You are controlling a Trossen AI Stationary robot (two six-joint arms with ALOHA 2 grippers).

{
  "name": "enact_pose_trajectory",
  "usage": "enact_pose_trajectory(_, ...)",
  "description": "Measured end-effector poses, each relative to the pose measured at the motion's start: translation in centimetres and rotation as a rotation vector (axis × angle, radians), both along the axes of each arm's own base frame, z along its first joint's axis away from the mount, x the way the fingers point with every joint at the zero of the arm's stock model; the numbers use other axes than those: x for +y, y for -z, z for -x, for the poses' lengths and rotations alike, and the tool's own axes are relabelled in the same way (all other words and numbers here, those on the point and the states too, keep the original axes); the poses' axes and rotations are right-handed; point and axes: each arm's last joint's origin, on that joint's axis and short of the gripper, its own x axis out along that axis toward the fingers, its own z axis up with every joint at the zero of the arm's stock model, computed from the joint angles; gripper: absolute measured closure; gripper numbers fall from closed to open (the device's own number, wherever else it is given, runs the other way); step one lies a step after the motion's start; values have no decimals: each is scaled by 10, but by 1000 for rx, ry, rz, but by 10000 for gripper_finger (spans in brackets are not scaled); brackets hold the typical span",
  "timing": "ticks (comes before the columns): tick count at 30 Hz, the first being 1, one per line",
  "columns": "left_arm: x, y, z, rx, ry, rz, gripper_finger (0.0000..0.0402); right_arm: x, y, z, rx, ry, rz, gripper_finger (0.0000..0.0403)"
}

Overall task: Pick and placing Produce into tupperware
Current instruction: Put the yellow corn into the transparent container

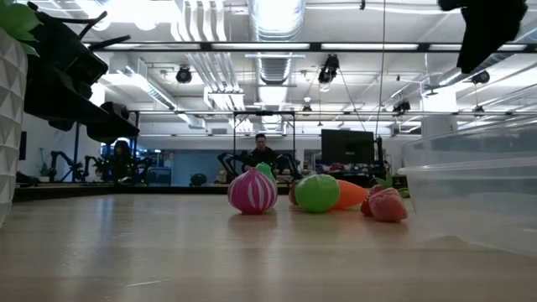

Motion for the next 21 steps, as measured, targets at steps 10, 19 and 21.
enact_pose_trajectory(10, 0, 0, 0, 0, 0, 0, 118, 23, 61, -58, 400, -576, 110, 211)
enact_pose_trajectory(19, 0, 0, 0, 0, 0, 0, 118, 46, 80, -88, 190, -803, -39, 211)
enact_pose_trajectory(21, 0, 0, 0, 0, 0, 0, 118, 55, 94, -93, 249, -839, -95, 211)
